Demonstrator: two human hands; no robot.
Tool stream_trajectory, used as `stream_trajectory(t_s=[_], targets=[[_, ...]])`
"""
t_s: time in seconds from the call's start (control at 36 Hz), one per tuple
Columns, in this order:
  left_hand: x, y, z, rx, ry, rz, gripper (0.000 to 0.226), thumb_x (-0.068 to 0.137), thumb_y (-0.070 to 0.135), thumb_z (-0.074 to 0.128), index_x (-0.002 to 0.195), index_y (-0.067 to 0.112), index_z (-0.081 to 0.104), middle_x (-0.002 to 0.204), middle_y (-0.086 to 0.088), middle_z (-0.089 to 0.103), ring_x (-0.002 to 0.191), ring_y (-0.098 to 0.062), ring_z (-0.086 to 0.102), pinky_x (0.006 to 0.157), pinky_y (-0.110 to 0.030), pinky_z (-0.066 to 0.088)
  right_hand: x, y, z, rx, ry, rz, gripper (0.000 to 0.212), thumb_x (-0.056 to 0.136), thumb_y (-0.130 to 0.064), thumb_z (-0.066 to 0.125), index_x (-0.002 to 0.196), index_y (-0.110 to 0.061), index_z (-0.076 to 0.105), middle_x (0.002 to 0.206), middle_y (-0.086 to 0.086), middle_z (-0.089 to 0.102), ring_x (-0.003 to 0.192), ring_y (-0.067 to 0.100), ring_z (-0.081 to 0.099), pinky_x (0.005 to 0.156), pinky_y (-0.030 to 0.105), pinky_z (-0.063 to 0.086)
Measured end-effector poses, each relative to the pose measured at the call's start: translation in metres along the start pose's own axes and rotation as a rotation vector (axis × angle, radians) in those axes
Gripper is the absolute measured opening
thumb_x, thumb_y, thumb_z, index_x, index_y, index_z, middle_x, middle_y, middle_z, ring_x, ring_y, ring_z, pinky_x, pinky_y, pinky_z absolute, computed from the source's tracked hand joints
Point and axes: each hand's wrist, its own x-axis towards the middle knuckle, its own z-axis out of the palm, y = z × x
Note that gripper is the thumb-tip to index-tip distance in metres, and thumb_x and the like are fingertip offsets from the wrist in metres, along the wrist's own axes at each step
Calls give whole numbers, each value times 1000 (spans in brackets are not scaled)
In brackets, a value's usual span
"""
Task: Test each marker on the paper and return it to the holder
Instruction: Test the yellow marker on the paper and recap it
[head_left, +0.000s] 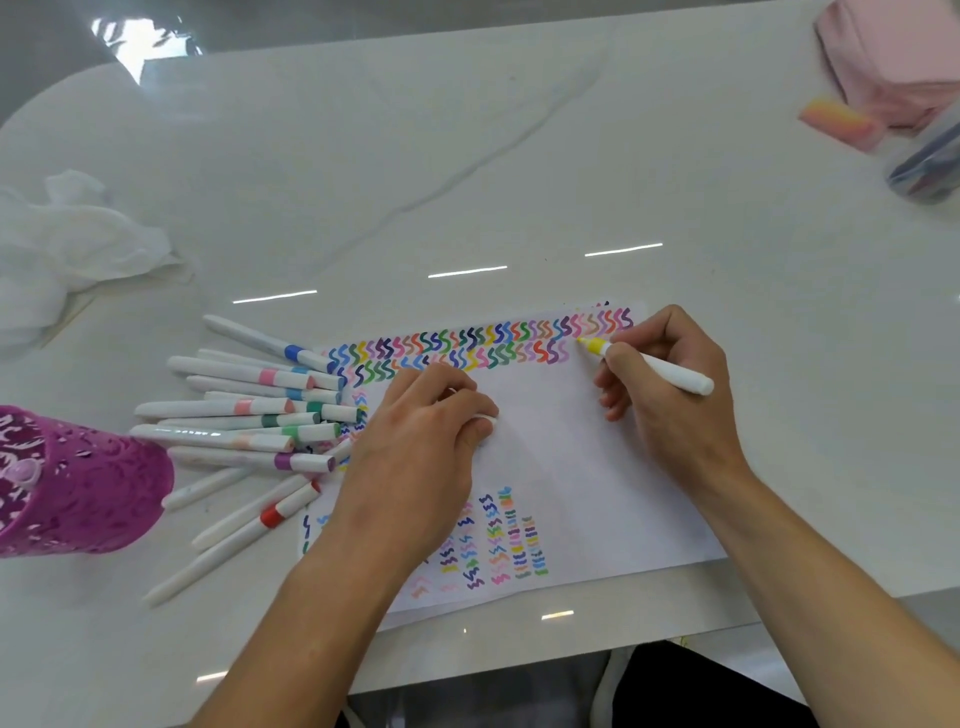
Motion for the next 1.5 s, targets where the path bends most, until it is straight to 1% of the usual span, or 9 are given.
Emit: stream_trajectory(t_s=[0.22, 0.56, 0.72, 0.86, 1.03, 1.17, 1.25, 1.39, 1.5], targets=[[0, 0, 1, 16, -6, 1, 15, 96, 16, 65, 103, 18, 77, 112, 10, 63, 111, -12, 50, 91, -24, 43, 0, 3, 2, -76, 3, 4, 11, 85, -19, 68, 82, -14, 59, 65, 5, 70, 53, 16, 63, 47, 26, 50], [2, 1, 0, 25, -32, -35, 17, 96, 17, 65, 106, 20, 79, 114, 11, 62, 111, -8, 47, 91, -8, 27, 1, 2, 0, -127, -12, 1, 11, 87, -17, 71, 81, -14, 62, 65, 4, 71, 53, 12, 63, 47, 24, 48], [2, 1, 0, 15, -43, -50, 19, 97, 16, 64, 110, 20, 78, 116, 12, 60, 112, -4, 43, 90, 1, 21, 1, 0, 2, -161, 5, -3, 11, 78, -24, 70, 74, -17, 62, 65, 4, 67, 59, 18, 59, 55, 42, 50], [2, 3, -1, 6, -53, -66, 19, 96, 18, 65, 110, 20, 78, 116, 13, 60, 113, -5, 43, 88, 6, 17, 0, 0, 1, -157, 36, -8, 11, 74, -23, 68, 69, -19, 59, 62, -4, 65, 59, 16, 56, 58, 34, 46], [2, 3, -1, 8, -53, -74, 20, 97, 17, 63, 111, 20, 78, 116, 13, 60, 114, -6, 43, 88, 6, 18, 0, 0, 1, -166, 38, -17, 17, 73, -21, 70, 66, -20, 55, 61, -10, 63, 59, 13, 54, 53, 25, 41], [1, 3, -1, 22, -43, -65, 20, 97, 18, 63, 111, 21, 77, 116, 14, 60, 114, -6, 43, 88, -5, 22, 0, 0, 1, -178, -6, -18, 23, 77, -17, 74, 65, -24, 56, 62, -9, 64, 60, 14, 55, 56, 29, 42], [1, 2, 0, 15, -32, -65, 19, 96, 19, 64, 110, 21, 78, 115, 14, 61, 115, -6, 45, 89, -8, 25, 0, -3, 0, -119, 10, -12, 13, 73, -23, 68, 65, -25, 57, 62, -4, 62, 58, 16, 54, 55, 32, 42], [-3, 0, 1, 60, 0, -16, 17, 94, 15, 68, 105, 19, 79, 113, 10, 66, 112, -10, 53, 90, -15, 36, 1, -7, -5, 15, 100, 1, 10, 72, -26, 67, 76, -25, 58, 59, -2, 59, 52, 14, 52, 48, 24, 42], [-2, 1, 0, 59, 32, -11, 16, 94, 15, 68, 106, 16, 79, 111, 9, 69, 108, -10, 56, 90, -11, 34, -1, -13, -5, -8, 113, -59, 20, 76, -18, 66, 92, -26, 59, 59, 1, 50, 61, 21, 47, 58, 32, 41]])
